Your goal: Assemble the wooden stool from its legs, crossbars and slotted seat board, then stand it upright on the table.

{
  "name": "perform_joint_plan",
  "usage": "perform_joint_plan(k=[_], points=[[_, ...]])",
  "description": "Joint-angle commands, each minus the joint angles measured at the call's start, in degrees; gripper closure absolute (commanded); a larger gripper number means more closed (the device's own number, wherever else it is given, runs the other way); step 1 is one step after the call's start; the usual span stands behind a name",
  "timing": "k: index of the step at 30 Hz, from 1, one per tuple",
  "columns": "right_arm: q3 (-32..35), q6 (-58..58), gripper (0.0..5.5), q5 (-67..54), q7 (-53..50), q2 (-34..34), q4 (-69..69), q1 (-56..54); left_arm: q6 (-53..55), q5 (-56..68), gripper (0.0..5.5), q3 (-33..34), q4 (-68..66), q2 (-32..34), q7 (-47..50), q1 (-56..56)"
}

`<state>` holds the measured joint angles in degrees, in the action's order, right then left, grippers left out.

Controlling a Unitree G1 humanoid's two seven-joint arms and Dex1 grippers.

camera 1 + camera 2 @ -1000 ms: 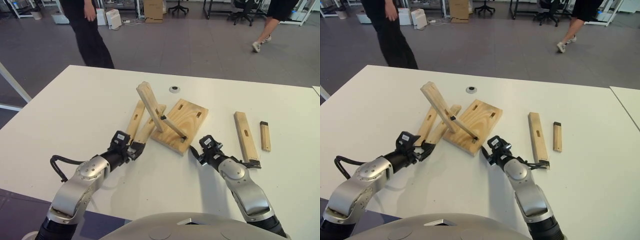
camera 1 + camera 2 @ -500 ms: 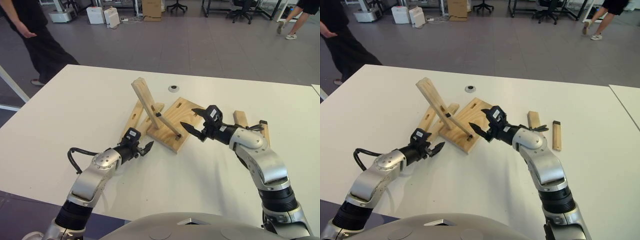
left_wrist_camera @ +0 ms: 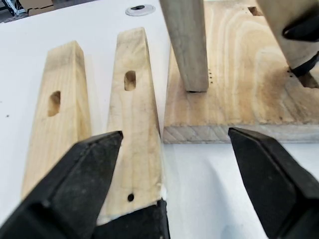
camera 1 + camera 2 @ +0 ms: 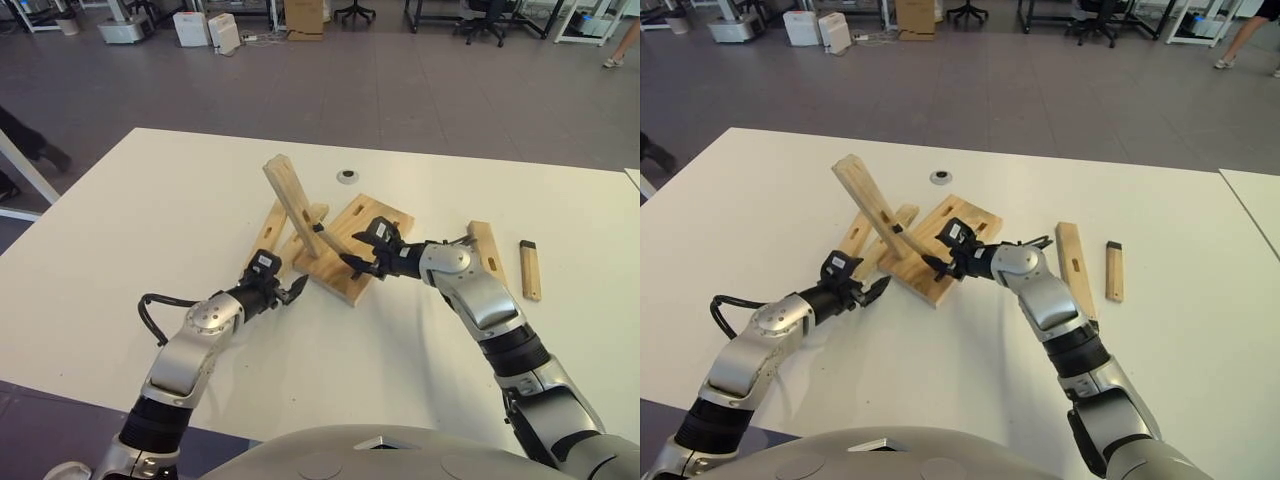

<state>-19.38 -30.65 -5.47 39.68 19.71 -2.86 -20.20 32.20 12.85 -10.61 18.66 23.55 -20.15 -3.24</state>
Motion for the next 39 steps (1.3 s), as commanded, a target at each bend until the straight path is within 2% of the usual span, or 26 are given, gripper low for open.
perform_joint_plan(k=[1, 4, 8, 11, 13, 15, 20, 25, 28, 31, 35, 39], points=[[-0.1, 0.5, 3.62, -0.2, 0.9, -0.2, -0.1, -1.4, 3.8, 0.5, 1.59, 0.4, 5.7, 0.1, 0.5, -4.7], [0.3, 0.2, 4.24, -1.4, 1.8, -0.8, -0.9, -1.1, 6.4, 1.9, 1.59, 0.9, 9.3, -0.8, 0.7, -7.9], [0.3, -0.5, 5.06, -2.4, 1.5, -1.6, -2.0, 0.2, 10.5, 7.7, 1.59, 8.6, 13.1, -2.2, 0.8, -5.7], [1.2, -0.3, 5.07, -2.2, 0.6, -1.6, -1.8, 0.1, 11.5, 13.6, 1.59, 17.2, 15.1, -0.1, -1.3, 0.6], [4.3, 0.2, 5.07, -2.4, -0.8, -1.2, -0.6, -1.6, 11.9, 19.2, 1.59, 22.9, 16.5, 1.5, -2.8, 7.4], [9.0, 0.5, 5.07, -3.8, -2.4, -1.1, 0.4, -5.0, 12.3, 23.0, 1.59, 25.5, 17.8, 2.3, -2.7, 13.4], [21.7, -6.5, 5.07, -18.8, -1.6, -4.4, -1.3, -16.8, 10.8, 31.2, 1.59, 26.8, 14.9, 2.4, -3.8, 28.7], [27.6, -19.7, 5.08, -38.3, 6.7, -2.7, -1.8, -24.6, 8.1, 33.6, 1.59, 24.2, 5.0, 7.5, -17.3, 36.3], [27.4, -23.9, 5.08, -43.2, 10.5, -0.2, -1.5, -26.5, 8.4, 34.5, 1.59, 22.2, 2.5, 10.0, -24.1, 36.8], [24.6, -25.5, 5.08, -44.3, 14.2, 2.1, -2.0, -26.7, 9.3, 36.4, 1.59, 21.3, 1.6, 10.4, -26.8, 37.4], [18.0, -23.3, 5.08, -41.1, 19.3, 4.8, -3.1, -26.3, 11.9, 40.4, 1.59, 22.0, 0.1, 9.3, -25.6, 39.4], [15.4, -20.6, 5.08, -38.4, 20.9, 5.3, -2.4, -26.6, 14.6, 44.9, 1.59, 22.7, -0.5, 8.4, -23.2, 40.5]])
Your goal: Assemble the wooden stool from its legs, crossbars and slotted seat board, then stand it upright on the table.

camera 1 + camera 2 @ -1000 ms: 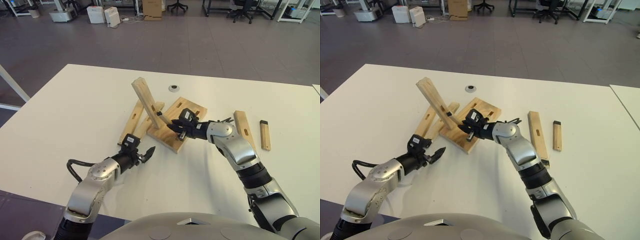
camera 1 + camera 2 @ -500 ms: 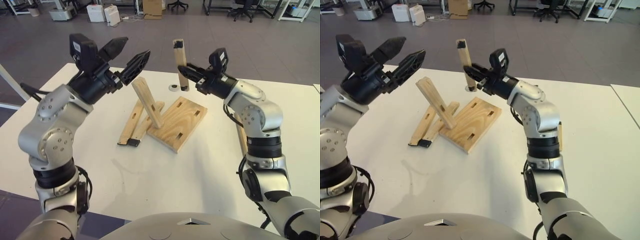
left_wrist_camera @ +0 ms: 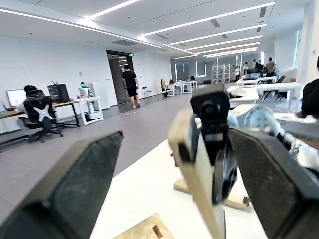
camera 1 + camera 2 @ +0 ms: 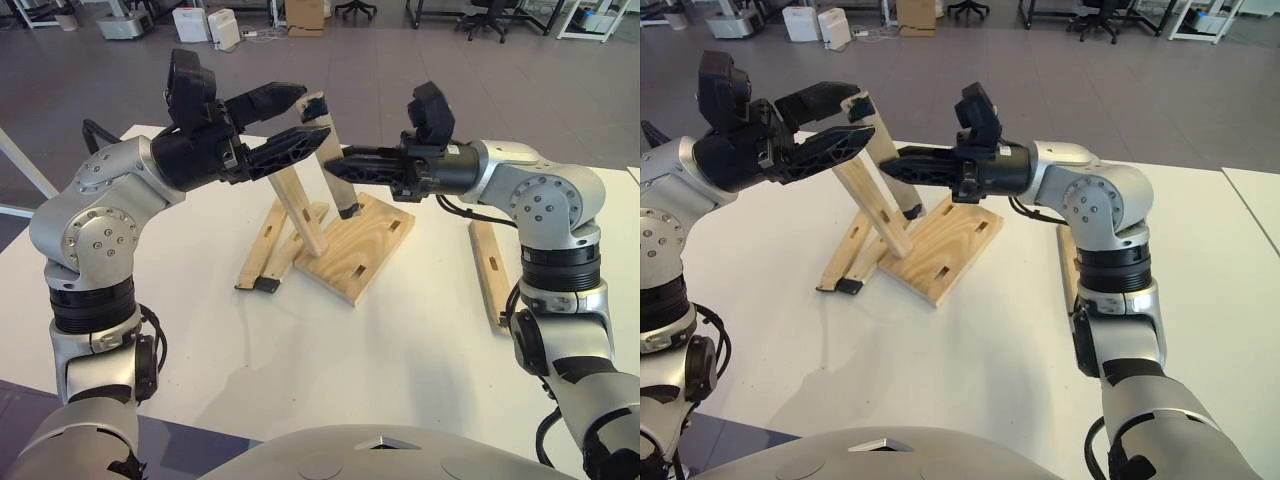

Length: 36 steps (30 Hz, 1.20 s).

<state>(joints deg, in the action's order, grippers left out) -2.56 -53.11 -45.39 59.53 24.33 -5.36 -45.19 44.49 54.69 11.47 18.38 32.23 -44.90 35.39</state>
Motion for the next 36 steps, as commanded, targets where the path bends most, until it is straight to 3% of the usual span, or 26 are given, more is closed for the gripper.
perform_joint_plan(k=[1, 19, 23, 27, 30, 33, 36], points=[[-1.5, 2.2, 5.08, 1.8, 1.2, 0.7, 0.2, -1.7, 2.7, 3.7, 1.59, 0.6, -0.3, -0.1, 1.8, 1.9], [-0.6, 1.9, 5.08, -0.8, 2.5, -0.1, -0.4, -2.4, 9.8, 11.0, 4.94, 0.7, -2.4, 2.4, 1.8, 1.2], [0.5, 0.9, 5.08, -0.5, -1.2, -1.5, 0.9, -2.9, 11.1, 13.3, 5.00, 1.6, -4.3, 2.7, 2.4, 1.7], [4.9, 3.2, 4.02, 0.7, -9.3, -4.4, 4.7, -3.5, 8.9, 14.2, 5.10, 6.8, -9.4, 2.6, 6.1, 4.6], [10.2, 6.9, 3.99, 2.4, -17.2, -5.9, 7.8, -3.1, 3.0, 9.6, 5.10, 12.4, -13.7, 4.1, 11.8, 6.5], [13.8, 9.1, 3.99, 3.0, -22.9, -6.9, 8.4, -1.2, -2.5, -0.4, 5.10, 13.8, -14.9, 5.0, 19.8, 2.4], [16.2, 10.7, 3.99, 3.7, -28.2, -8.4, 7.7, 1.6, -4.9, -6.7, 5.10, 13.5, -16.3, 1.3, 26.1, -5.5]])
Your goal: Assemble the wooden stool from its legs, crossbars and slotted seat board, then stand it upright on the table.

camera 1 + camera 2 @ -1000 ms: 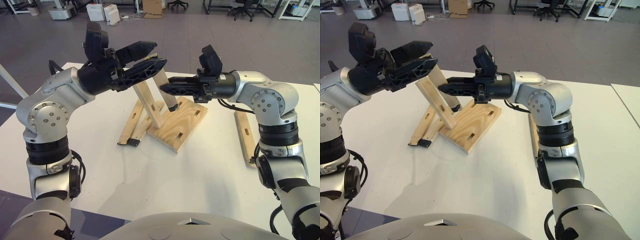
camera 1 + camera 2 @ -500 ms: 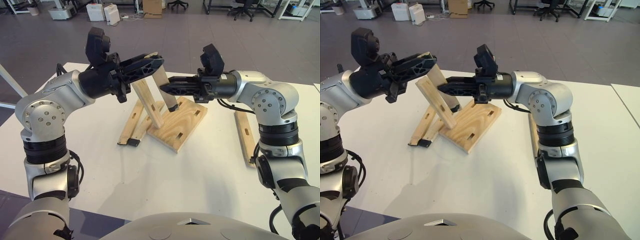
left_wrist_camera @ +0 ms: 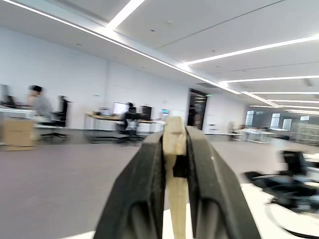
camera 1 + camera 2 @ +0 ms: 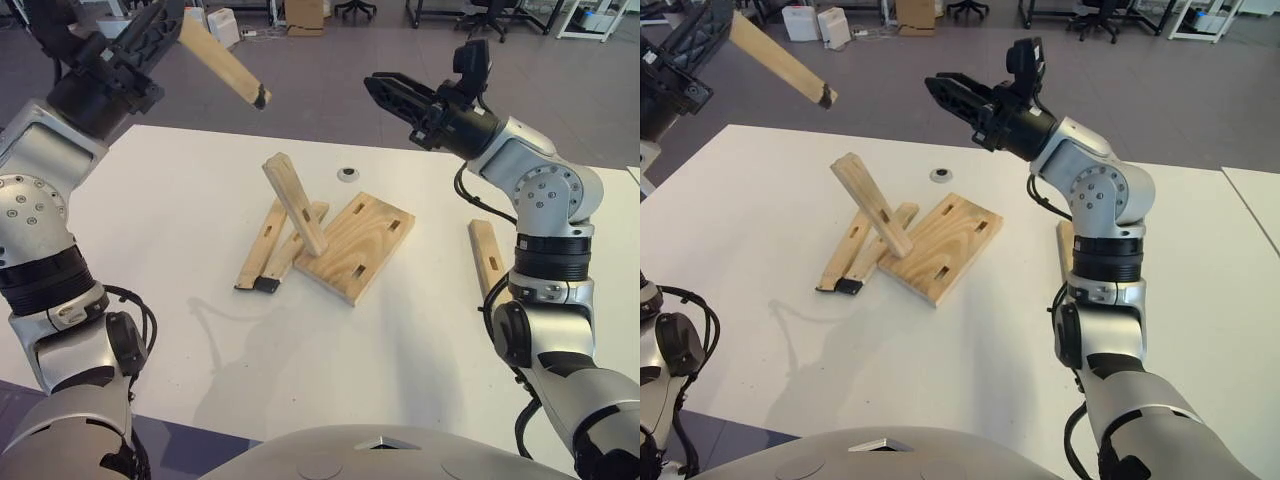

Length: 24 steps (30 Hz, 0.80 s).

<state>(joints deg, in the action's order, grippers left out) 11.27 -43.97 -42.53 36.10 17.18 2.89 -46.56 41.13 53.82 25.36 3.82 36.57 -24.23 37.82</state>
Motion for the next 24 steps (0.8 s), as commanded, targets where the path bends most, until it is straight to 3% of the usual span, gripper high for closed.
perform_joint_plan(k=[1, 9, 16, 24], points=[[2.9, 1.9, 3.99, 0.8, -6.1, -1.7, -0.9, 3.7, -1.8, -7.1, 5.10, -1.6, -1.2, -4.4, 5.9, -10.6], [4.8, 3.3, 3.99, 0.4, -11.0, -2.8, -1.9, 6.2, -6.3, -14.2, 5.10, -10.2, -3.8, -14.7, 5.3, -17.3], [4.7, 3.5, 3.99, -0.1, -12.2, -2.9, -2.5, 7.4, -9.1, -20.7, 5.10, -17.6, -7.2, -17.0, 1.1, -17.4], [4.3, 3.8, 3.99, 0.0, -12.6, -3.0, -2.7, 8.1, -10.6, -23.4, 5.10, -19.6, -10.1, -18.8, -0.9, -16.2]])
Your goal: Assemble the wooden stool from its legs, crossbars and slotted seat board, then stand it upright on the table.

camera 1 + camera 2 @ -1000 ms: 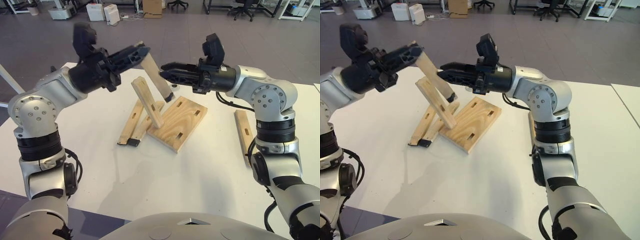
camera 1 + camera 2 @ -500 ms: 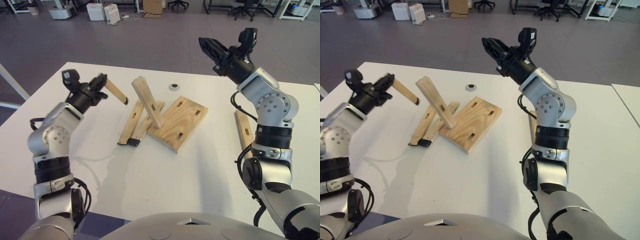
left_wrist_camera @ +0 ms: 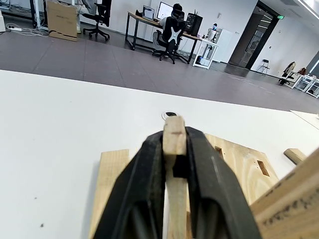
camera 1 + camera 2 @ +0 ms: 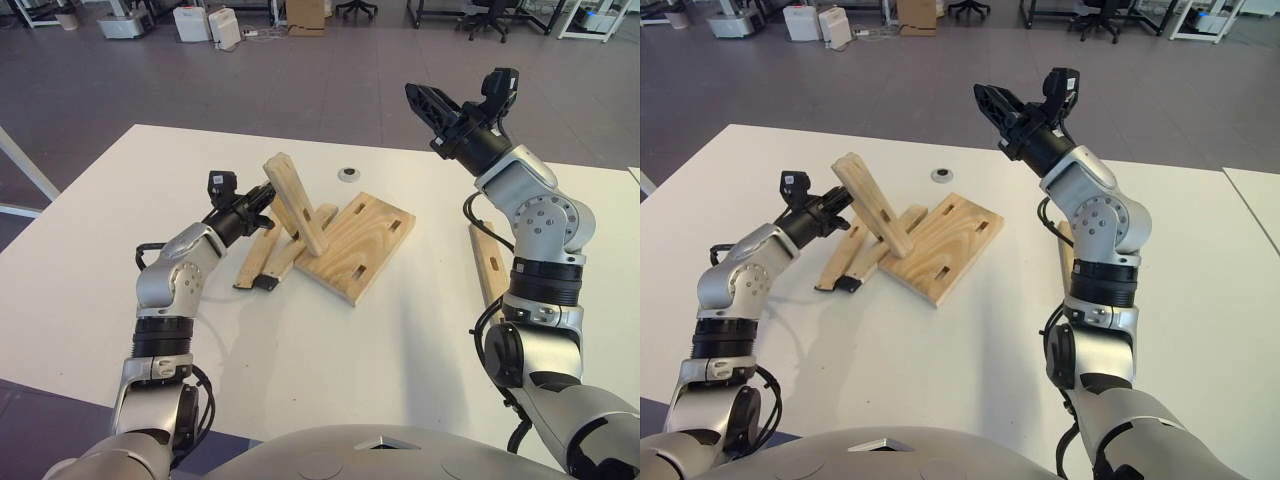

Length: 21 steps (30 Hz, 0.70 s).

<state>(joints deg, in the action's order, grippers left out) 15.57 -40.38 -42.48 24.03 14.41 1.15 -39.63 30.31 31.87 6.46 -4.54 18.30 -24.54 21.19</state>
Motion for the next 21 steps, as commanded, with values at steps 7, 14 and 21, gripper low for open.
perform_joint_plan(k=[7, 14, 21], points=[[-1.0, 0.0, 3.99, 0.2, -0.6, -0.4, -1.2, 1.9, 2.6, 1.7, 5.10, 1.7, 2.1, -2.3, 0.2, 1.9], [-1.5, 0.3, 3.99, 0.2, -0.7, -0.3, -0.9, 1.7, 1.6, -1.8, 5.10, -1.2, -0.3, -1.4, -2.4, 0.5], [-1.8, 0.5, 3.99, 0.3, -0.2, -0.2, 0.0, 0.9, -4.6, -6.2, 5.10, -1.7, -9.6, 0.3, -5.8, 2.7]])
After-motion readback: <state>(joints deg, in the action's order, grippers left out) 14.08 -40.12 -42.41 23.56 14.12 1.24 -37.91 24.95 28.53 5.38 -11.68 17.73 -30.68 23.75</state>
